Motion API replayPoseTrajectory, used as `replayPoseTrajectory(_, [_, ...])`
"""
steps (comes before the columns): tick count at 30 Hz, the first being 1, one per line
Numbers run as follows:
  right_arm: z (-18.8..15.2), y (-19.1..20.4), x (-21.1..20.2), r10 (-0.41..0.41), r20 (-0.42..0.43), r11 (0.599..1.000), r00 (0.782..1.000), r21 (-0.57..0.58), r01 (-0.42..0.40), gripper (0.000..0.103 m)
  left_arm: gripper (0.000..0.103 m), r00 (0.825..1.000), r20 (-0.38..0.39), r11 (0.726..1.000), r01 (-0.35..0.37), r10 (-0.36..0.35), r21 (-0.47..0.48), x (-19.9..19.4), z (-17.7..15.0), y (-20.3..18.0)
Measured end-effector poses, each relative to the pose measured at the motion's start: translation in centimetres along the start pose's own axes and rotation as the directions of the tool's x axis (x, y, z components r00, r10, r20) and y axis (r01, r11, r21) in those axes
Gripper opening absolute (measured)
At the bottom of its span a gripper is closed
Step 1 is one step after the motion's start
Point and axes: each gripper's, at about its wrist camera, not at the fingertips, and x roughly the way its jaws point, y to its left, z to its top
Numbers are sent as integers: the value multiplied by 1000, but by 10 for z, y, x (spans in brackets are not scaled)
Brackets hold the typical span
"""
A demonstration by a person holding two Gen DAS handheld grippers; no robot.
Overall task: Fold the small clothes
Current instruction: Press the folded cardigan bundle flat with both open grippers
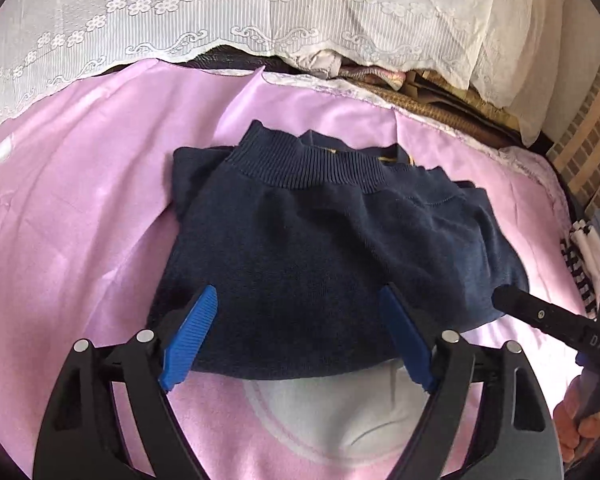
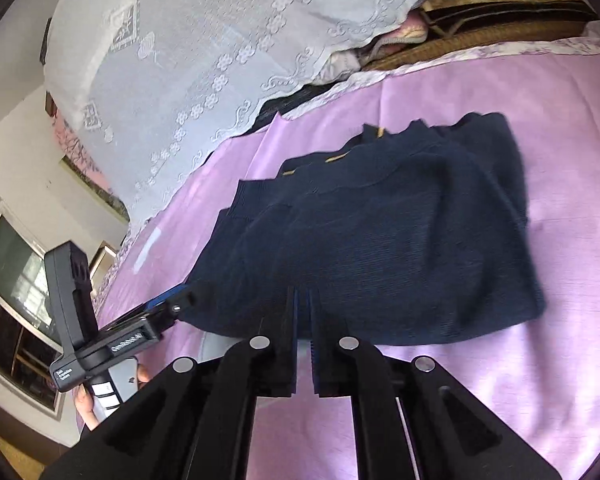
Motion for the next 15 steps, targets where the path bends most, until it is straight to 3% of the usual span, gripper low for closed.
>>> replayPoseTrajectory(3, [-10, -1, 25, -71, -75, 996, 995, -51, 67, 12, 84, 997, -41, 997, -60, 62, 48, 21, -8, -3])
replayPoseTrajectory(5, [-9, -10, 21, -28, -76, 1000, 997, 12, 29, 11, 84, 997, -26, 995, -77, 79, 63, 16, -8, -6])
replayPoseTrajectory(8, [4, 4, 3, -55, 4, 998, 998, -28, 55, 17, 83, 999, 38, 999, -28, 27, 43, -5, 2, -5])
replayPoseTrajectory(11, [25, 17, 8, -71, 33, 997, 997, -35, 72, 20, 85, 996, 71, 998, -51, 48, 29, -11, 20, -6])
replayPoseTrajectory(13, [37, 13, 21, -35, 25, 999, 999, 28, 34, 20, 86, 998, 37, 999, -51, 51, -1, 2, 26, -1])
replayPoseTrajectory(15, [42, 7, 41, -48, 3, 997, 999, 62, 48, 19, 86, 997, -23, 997, -73, 72, -22, 24, 26, 5])
